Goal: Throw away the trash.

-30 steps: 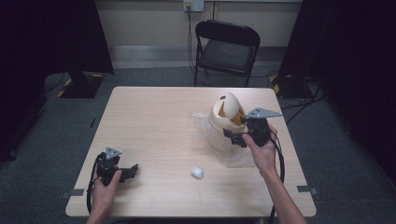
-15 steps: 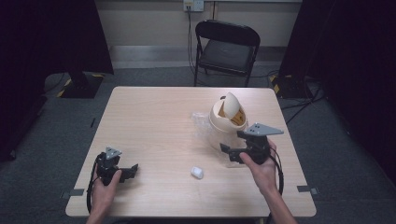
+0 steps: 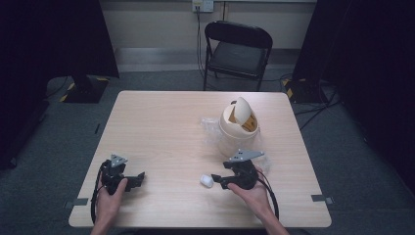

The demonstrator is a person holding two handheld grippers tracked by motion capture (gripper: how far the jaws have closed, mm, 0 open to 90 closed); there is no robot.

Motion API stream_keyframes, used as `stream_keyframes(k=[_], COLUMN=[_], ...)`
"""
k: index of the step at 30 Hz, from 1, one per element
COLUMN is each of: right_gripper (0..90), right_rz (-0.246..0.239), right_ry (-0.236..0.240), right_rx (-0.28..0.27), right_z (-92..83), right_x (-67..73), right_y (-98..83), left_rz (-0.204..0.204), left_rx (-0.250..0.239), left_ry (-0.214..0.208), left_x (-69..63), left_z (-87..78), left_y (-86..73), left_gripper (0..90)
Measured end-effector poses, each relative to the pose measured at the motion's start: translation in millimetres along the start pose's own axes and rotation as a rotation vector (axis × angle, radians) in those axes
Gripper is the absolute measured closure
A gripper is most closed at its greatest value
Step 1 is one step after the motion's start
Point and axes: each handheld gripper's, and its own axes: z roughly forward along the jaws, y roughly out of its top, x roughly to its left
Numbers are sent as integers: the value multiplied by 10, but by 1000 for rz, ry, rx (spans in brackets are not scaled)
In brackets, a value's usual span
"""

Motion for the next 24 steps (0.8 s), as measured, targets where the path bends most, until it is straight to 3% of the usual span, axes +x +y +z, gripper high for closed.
stream_keyframes(k=[9,18,24], right_gripper=[485,544,597], right_rz=[-37,-75,-97], right_ry=[39,29,-3], right_rx=[69,108,131], right_z=[307,441,484], right_x=[84,107,161], right_y=[-34,-111,-167], left_rz=[0,0,0], left_rx=[0,0,0], left_ry=[0,0,0], left_x=[0,0,0], left_z=[0,0,0], left_y=[0,0,0], left_gripper=[0,0,0])
